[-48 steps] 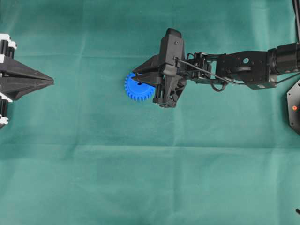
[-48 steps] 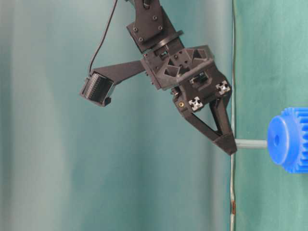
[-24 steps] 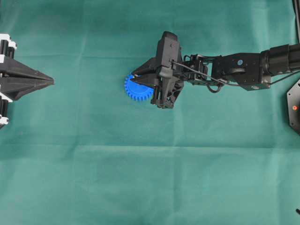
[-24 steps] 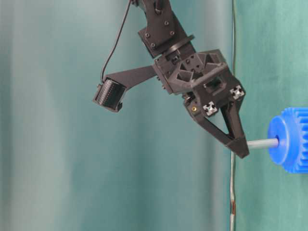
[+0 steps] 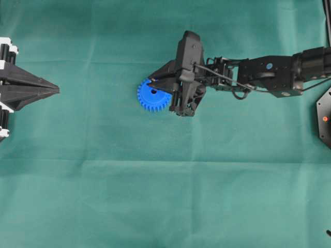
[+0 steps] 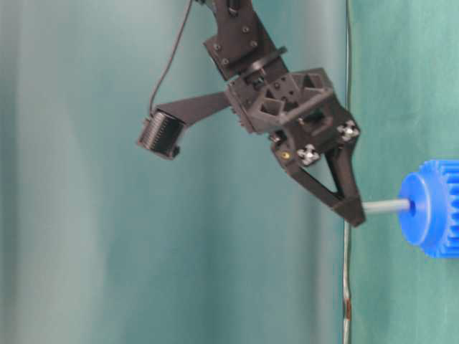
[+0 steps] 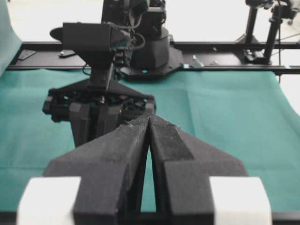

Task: Insert the shaft placed at a random location into the center hole of the medium gear at another random location.
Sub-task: 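Align the held shaft over the gear's center hole with the right gripper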

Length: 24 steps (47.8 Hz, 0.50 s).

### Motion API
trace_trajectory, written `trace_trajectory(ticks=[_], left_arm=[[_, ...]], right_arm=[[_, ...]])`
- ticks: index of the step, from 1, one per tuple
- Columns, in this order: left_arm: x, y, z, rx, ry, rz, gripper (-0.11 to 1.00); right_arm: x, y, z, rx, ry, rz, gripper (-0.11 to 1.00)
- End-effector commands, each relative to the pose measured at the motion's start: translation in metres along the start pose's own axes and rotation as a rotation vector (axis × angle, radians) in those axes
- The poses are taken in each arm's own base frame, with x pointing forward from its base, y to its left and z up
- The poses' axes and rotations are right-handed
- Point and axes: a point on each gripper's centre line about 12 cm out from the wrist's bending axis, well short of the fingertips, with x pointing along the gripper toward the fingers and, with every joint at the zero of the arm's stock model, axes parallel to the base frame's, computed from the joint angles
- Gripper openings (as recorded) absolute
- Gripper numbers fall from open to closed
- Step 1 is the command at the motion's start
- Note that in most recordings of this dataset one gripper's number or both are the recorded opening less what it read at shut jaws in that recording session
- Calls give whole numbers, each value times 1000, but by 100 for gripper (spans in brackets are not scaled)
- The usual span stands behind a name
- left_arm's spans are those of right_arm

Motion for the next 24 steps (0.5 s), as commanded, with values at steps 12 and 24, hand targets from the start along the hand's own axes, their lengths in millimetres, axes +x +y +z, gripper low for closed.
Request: trace_trajectory(ticks=[12,24], left_arm=[[2,1,11,3,-26,3,0],[2,1,11,3,-28,3,0]], right_arm=[[-8,2,18,4,-74,4,13],[-5,2,9,16,-80,4,13]])
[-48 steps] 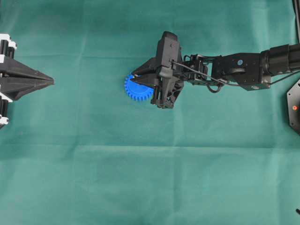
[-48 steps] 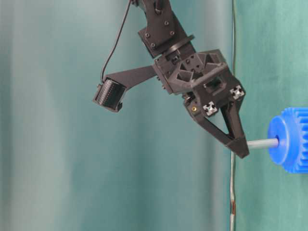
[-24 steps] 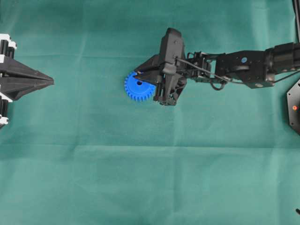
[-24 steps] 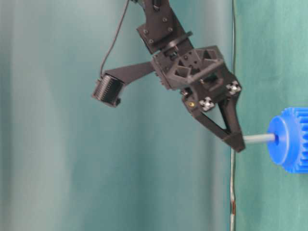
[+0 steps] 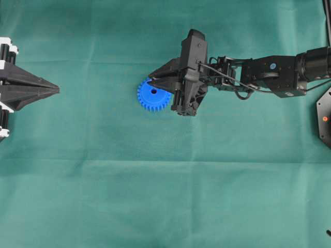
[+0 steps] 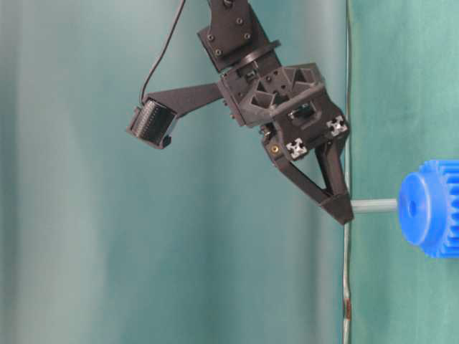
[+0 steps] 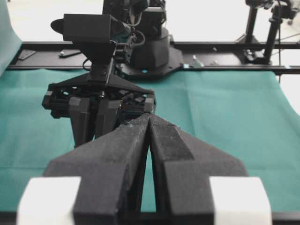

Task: Insert the shaft placed at a random location into the center hole of the medium gear at another random location.
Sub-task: 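Align the held shaft over the gear's center hole with the right gripper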

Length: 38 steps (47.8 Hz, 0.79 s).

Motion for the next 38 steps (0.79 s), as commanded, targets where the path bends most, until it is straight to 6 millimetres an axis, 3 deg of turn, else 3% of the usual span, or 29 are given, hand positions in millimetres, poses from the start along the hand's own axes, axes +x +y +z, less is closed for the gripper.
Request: trace_trajectory(ticks=[1,26,38], left_arm=[[2,0,11,2,-28,1,0],[2,1,10,2,-25,3,0],[2,1,10,2,-21,3,0]], right_arm=[[-1,2,9,18,-41,3,13],[5,3,-2,39,-33,-2,13],[1,4,9,37,-75,0,13]])
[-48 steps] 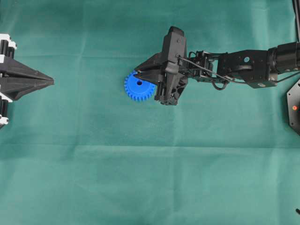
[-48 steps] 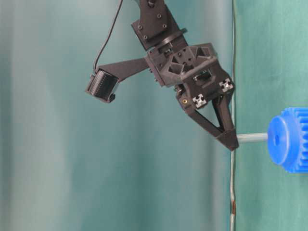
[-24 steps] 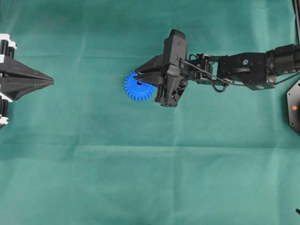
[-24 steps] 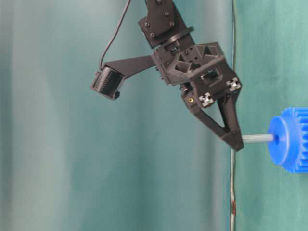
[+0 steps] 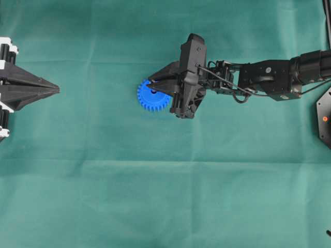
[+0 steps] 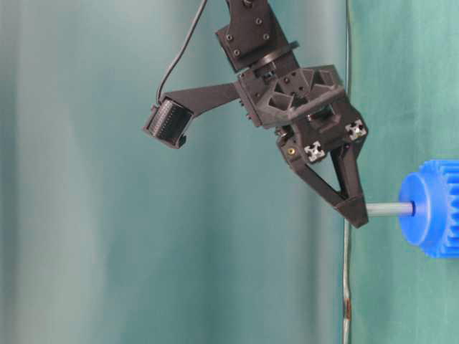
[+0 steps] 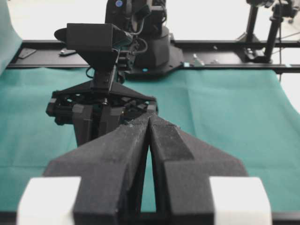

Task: Insert the shaft placed at a random location into the center hole of the medium gear at another random location.
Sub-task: 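Align the held shaft over the gear's center hole with the right gripper, then lower the shaft into the gear's center hole with the right gripper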

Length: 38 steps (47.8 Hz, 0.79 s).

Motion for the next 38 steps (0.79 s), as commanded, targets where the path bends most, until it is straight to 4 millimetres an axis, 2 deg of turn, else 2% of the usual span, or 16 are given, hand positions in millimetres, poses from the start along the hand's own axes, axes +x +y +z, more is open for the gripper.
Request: trace_trajectory(ticks=[1,8,23,38], left_arm=[[2,1,11,0,-28,3,0],[2,1,11,0,-28,3,0],[2,1,11,0,-26,3,0],[2,1,11,0,-25,3,0]], right_arm=[[-7,2,21,17,-67,5,13],[-10,6,24,12,-73,14,13],[-1,5,8,23,-35,8,13],[-1,5,7,23,-42,7,13]])
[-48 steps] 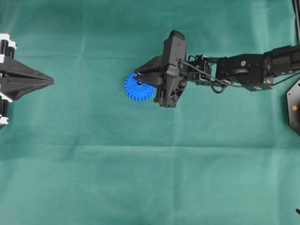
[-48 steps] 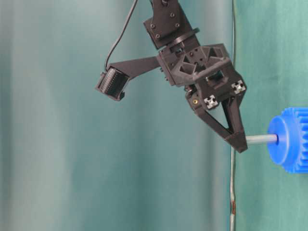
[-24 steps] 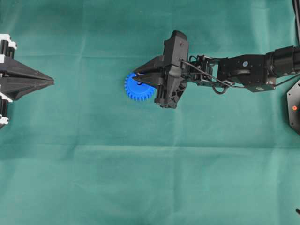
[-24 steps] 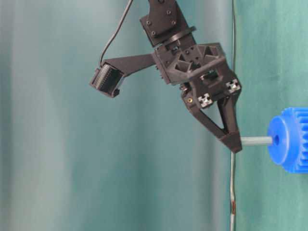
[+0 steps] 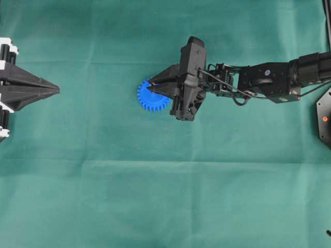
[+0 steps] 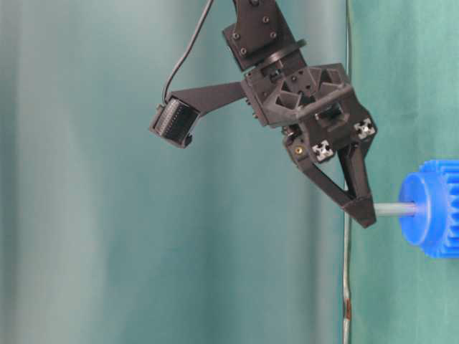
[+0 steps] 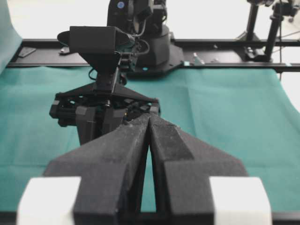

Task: Insert the shaft placed at a random location into the center hole of the medium gear at another random location.
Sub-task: 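Lower the shaft into the gear's center hole with the right gripper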

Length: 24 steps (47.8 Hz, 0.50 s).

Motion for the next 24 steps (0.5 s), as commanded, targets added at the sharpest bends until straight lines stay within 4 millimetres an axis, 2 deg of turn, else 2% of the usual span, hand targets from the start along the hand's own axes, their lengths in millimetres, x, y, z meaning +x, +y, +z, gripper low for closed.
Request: trace_trajectory(ticks=[1,24], left_arm=[[2,0,10,2,-26,1,0],[2,0,10,2,-25,1,0]], right_arm=[[-2,2,12,18,-43,3,13],[8,2,-3,17,-1,2,13]])
